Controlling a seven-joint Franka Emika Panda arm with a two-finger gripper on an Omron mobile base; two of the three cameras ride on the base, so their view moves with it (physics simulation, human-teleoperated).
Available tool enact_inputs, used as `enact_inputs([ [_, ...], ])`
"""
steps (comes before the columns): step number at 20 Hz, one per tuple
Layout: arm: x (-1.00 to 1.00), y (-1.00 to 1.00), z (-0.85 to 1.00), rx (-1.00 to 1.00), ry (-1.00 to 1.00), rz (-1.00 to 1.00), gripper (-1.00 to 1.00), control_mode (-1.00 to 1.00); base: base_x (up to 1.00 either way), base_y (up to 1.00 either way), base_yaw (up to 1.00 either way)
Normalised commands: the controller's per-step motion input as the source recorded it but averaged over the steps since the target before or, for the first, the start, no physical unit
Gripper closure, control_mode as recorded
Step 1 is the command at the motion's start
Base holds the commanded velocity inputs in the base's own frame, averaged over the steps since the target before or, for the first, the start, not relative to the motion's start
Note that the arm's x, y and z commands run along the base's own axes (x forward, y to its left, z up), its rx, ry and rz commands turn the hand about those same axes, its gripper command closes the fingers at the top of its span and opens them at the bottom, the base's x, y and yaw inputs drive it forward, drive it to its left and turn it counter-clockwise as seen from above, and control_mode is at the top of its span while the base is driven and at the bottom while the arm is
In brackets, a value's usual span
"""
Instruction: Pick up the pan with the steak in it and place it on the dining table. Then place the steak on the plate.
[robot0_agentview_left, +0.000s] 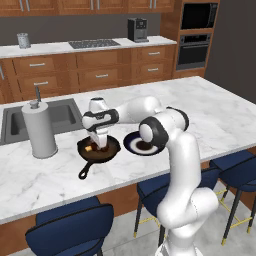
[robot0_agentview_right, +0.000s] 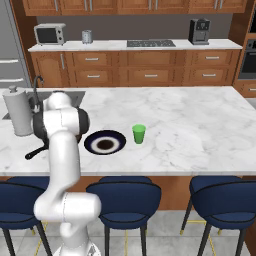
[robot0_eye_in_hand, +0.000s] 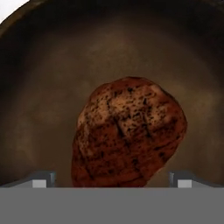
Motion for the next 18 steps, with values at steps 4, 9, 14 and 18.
enact_inputs([
  [4, -0.11, 0.0, -0.37, -0.15, 0.16, 0.0, -1.0, -1.0, 0.0, 0.0, 0.0],
  [9, -0.04, 0.0, -0.38, -0.15, 0.12, 0.0, -1.0, -1.0, 0.0, 0.0, 0.0],
  [14, 0.0, 0.01, -0.26, -0.1, 0.06, 0.0, -1.0, -1.0, 0.0, 0.0, 0.0],
  [18, 0.0, 0.03, -0.04, -0.02, 0.0, 0.0, 1.0, -1.0, 0.0, 0.0, 0.0],
])
